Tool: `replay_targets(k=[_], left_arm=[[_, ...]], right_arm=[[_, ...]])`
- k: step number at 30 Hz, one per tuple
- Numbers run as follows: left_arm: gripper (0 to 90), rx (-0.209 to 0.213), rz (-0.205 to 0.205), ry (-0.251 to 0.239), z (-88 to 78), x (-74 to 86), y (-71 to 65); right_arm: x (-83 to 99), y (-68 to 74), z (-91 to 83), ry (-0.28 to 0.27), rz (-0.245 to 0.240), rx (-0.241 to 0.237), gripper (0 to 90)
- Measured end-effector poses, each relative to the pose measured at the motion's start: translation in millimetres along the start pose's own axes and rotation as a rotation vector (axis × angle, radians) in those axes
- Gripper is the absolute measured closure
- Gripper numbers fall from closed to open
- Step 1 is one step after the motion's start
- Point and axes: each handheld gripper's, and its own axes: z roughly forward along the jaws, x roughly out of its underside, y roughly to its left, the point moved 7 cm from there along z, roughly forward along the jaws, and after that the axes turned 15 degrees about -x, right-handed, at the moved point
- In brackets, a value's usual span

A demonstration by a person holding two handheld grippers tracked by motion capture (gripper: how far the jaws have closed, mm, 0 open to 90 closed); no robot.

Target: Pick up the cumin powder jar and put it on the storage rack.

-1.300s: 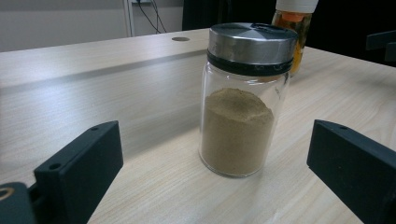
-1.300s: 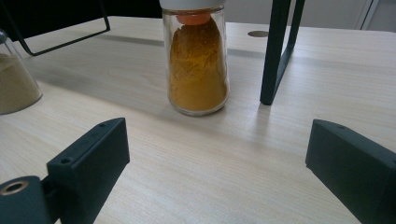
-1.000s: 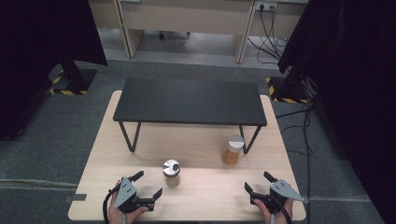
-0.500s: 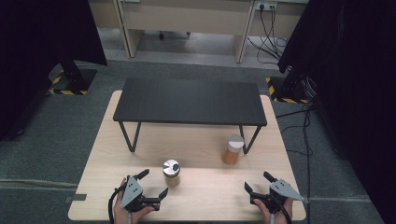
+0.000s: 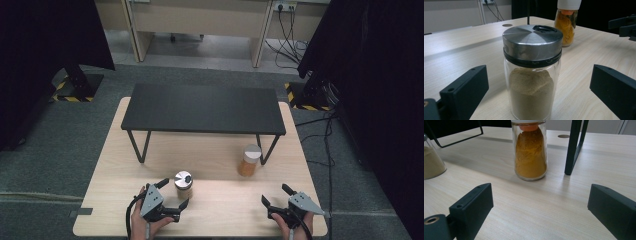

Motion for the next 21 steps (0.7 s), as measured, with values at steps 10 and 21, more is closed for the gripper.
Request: replay_targets(k=[10, 21], left_arm=[[1.4, 0.015, 0.001, 0.006, 3.8, -1.1, -2.7], [2.3, 0.007, 0.003, 0.017, 13.7, -3.2, -3.7]], right_arm=[[-0.7, 0.8, 0.7, 0.007, -0.002, 0.000, 6.4], [-1.0, 1.7, 2.3, 0.007, -0.002, -0.009, 6.5]])
